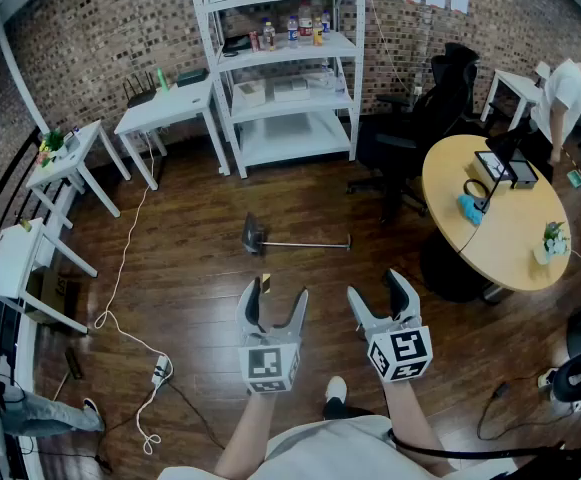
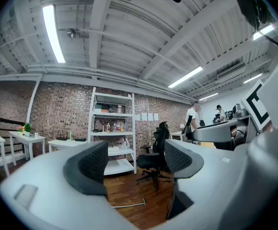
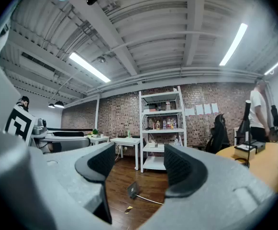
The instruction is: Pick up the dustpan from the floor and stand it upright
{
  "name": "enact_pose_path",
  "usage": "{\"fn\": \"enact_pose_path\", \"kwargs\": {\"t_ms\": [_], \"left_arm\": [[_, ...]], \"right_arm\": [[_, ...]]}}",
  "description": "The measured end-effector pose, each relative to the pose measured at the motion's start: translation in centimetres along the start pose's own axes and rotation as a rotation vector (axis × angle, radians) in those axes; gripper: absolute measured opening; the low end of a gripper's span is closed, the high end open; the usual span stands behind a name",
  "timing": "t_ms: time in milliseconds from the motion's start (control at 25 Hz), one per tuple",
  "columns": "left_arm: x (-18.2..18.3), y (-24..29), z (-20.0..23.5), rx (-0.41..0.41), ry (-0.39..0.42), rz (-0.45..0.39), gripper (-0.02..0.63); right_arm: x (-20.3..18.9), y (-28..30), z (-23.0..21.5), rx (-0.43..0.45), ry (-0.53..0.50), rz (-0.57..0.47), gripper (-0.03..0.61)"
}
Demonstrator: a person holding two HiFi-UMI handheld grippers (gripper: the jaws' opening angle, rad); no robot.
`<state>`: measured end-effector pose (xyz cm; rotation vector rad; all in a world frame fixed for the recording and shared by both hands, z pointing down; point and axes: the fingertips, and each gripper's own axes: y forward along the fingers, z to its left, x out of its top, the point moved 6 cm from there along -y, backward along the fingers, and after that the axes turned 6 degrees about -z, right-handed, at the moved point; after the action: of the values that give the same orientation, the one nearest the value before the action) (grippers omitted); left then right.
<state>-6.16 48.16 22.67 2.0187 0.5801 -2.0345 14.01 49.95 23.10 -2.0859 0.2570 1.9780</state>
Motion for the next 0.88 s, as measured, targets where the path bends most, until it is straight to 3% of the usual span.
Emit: {"fn": "enact_pose_path", "kwargs": {"t_ms": [160, 520, 680, 880], "left_arm": [[-0.2, 6.5, 0.5, 0.026, 0.007, -0.008, 0.367], [-6.7, 15.4, 3.0, -0.008, -0.031, 0.096, 0.353], [-10.2, 22.2, 6.0, -0.046, -0.054, 0.105, 0.353], [-13.8, 33.8, 11.9, -0.109, -0.058, 0.100, 0.354]], "right_arm": [[0.4, 5.8, -4.4, 0.041, -0.029, 0.029, 0.305], [-6.2, 14.2, -9.2, 0.052, 0.048, 0.141, 0.302], [-9.1, 20.4, -11.1, 0.046, 0.042, 0.170, 0.279], [-11.6, 32.5, -14.2, 0.062, -0.005, 0.196, 0.278]]}}
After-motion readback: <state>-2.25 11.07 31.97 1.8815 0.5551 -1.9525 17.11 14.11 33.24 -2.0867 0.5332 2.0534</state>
